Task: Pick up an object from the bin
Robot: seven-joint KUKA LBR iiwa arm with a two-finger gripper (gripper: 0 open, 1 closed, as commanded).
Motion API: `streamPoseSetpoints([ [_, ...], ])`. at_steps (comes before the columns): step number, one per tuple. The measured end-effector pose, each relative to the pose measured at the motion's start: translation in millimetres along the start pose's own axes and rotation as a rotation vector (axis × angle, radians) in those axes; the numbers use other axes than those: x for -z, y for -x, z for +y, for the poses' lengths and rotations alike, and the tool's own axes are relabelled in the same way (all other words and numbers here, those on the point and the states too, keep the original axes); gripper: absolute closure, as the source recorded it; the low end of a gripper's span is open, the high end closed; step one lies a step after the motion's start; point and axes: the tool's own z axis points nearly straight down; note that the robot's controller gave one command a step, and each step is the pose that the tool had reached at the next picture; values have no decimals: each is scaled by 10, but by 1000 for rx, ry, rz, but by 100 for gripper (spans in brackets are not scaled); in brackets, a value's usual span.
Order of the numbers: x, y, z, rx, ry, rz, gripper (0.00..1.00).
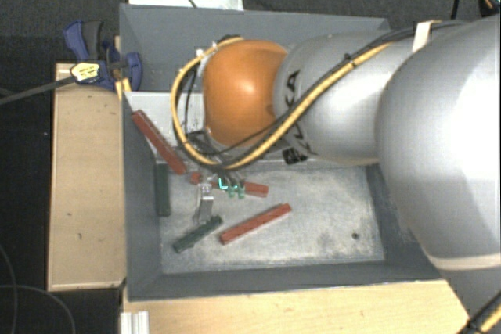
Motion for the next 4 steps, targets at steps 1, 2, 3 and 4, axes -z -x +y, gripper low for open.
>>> streamPoseSetpoints([
  [1, -743, -144, -962, -280, 1, -4, 0],
  [2, -690, 233, -1895, -228, -1, -9, 0],
  [3, -741, 142, -1337, -299, 3, -4, 0],
  [4, -734, 327, -890, -253, 4, -11, 0],
])
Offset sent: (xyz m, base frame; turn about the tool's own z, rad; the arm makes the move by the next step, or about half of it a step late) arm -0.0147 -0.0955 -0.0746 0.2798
